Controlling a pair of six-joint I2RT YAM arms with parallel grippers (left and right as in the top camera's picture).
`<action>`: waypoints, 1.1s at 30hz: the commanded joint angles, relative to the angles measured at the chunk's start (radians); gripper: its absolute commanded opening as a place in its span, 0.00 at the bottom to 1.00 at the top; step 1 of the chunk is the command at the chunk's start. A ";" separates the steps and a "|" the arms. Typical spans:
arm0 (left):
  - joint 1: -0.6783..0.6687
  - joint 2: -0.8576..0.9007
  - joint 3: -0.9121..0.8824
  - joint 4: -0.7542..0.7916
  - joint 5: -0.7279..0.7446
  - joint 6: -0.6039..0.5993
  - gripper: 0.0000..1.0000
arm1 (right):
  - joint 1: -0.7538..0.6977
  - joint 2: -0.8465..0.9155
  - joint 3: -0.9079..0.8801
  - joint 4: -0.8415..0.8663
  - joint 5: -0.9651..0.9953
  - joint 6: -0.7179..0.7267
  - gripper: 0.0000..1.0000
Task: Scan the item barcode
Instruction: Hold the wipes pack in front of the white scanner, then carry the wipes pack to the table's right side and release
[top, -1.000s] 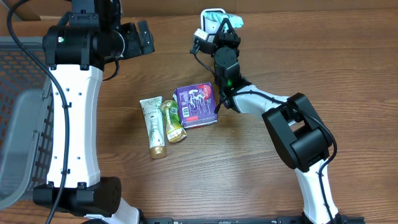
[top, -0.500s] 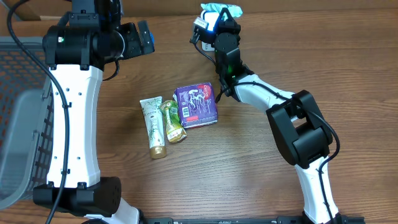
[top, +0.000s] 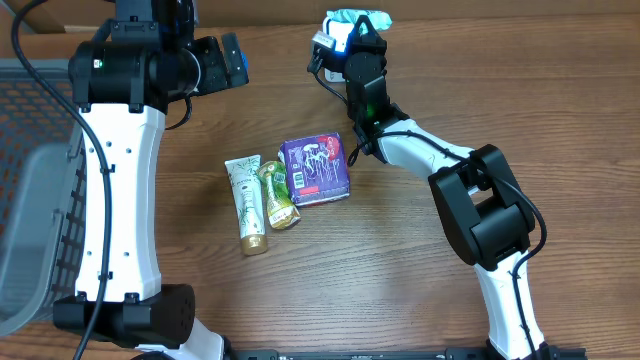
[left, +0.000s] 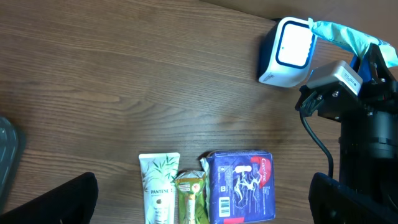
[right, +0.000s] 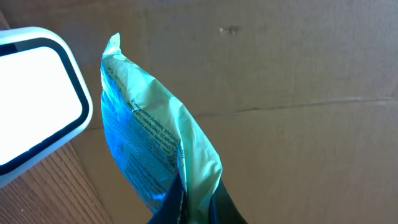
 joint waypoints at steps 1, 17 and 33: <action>-0.007 -0.001 0.008 0.001 0.007 0.019 1.00 | -0.008 0.002 0.028 0.014 0.027 -0.004 0.04; -0.006 -0.001 0.008 0.001 0.007 0.019 1.00 | 0.023 -0.326 0.027 -0.349 0.080 0.371 0.04; -0.006 -0.001 0.008 0.001 0.007 0.019 1.00 | -0.163 -0.850 0.027 -1.430 -0.641 1.823 0.04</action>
